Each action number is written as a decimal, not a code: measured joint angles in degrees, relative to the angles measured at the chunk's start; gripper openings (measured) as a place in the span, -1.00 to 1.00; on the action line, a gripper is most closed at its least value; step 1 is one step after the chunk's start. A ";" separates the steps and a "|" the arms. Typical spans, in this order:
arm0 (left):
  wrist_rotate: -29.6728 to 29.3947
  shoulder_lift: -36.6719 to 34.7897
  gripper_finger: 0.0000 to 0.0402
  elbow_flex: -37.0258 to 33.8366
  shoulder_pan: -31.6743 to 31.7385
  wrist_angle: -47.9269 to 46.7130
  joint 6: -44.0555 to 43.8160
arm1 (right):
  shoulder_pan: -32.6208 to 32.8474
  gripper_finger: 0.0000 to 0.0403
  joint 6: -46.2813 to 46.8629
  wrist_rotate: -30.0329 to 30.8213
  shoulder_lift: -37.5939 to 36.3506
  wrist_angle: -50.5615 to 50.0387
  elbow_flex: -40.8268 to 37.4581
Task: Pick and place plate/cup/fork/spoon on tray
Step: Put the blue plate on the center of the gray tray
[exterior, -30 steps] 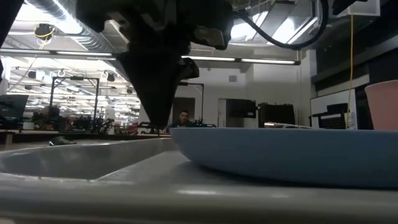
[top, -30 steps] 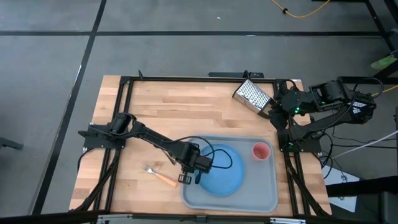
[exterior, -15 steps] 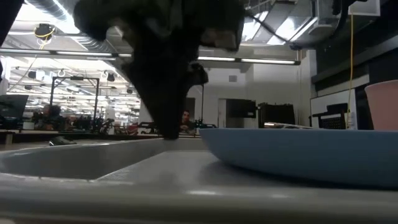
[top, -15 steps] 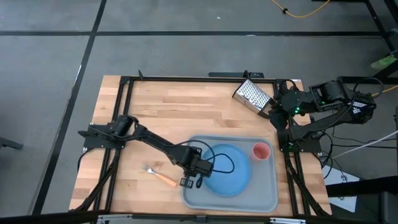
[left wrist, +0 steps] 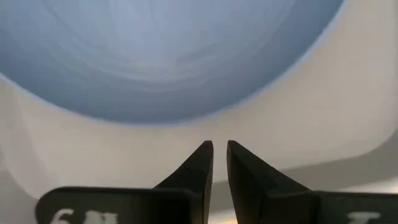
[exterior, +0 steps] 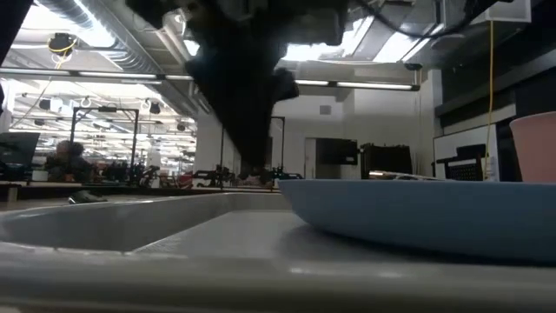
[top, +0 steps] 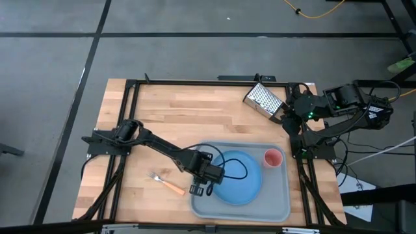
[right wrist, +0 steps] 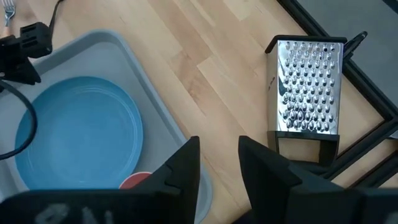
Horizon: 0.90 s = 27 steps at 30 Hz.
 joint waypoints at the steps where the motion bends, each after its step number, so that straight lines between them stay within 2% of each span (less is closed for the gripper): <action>1: -0.28 0.00 -0.79 0.48 0.00 -0.06 0.62 | -0.02 -0.43 0.04 0.00 0.00 0.02 0.00; 9: -1.17 0.00 -0.79 1.04 -0.01 -5.35 0.94 | -0.02 -0.43 0.09 -0.04 0.00 0.00 0.00; 27: -1.10 0.00 -0.79 -4.01 0.63 6.22 0.70 | 0.00 -0.43 -0.04 -0.04 0.01 0.00 0.00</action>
